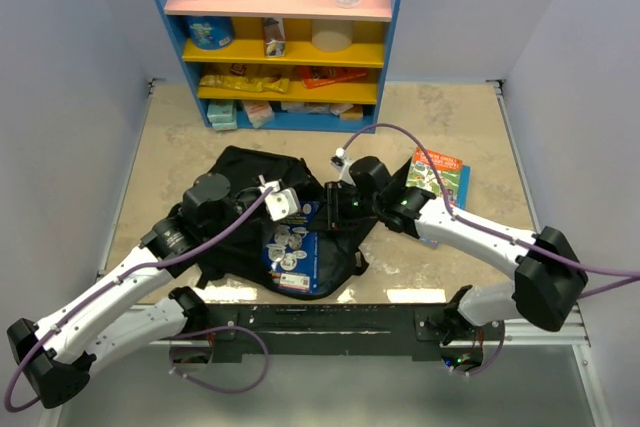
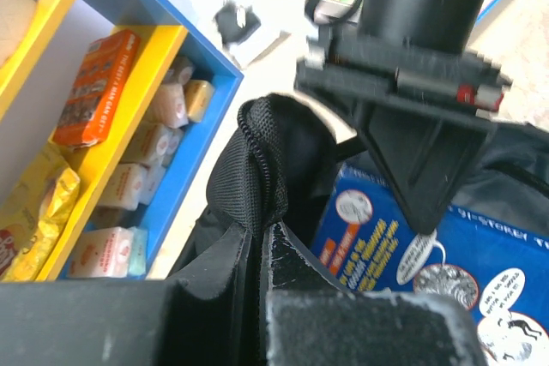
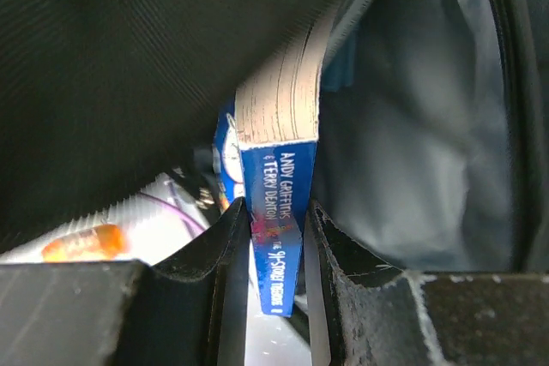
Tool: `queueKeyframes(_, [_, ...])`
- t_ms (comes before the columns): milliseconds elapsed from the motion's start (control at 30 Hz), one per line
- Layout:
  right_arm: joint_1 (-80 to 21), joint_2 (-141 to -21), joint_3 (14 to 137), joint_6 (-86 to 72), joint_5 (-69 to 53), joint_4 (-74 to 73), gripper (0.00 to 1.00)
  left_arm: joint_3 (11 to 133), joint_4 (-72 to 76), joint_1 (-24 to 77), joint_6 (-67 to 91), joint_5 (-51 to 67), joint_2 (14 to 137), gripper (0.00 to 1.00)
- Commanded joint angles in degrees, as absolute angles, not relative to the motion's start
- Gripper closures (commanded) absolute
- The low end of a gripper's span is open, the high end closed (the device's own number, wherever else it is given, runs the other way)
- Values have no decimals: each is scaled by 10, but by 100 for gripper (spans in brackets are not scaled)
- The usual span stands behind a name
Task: Pack the student bag
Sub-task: Place the book in the student bag.
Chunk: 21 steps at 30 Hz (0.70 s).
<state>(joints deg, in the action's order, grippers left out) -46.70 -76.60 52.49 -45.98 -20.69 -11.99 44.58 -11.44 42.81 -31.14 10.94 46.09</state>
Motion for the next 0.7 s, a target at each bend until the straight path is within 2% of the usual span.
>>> queueKeyframes(0, [-511,-791,520,-408,-276,-127,100,491,-10,425,-318,122,449,100])
queueKeyframes(267, [-518,-770,524,-403,-229,-111,100,495,-9,425,-315,124,453,100])
queueKeyframes(500, [-523,-787,531,-375,-231,-3,100,499,-10,425,-312,133,461,100])
queueKeyframes(667, [-515,-798,540,-394,-175,136,100,505,-16,425,-315,136,459,100])
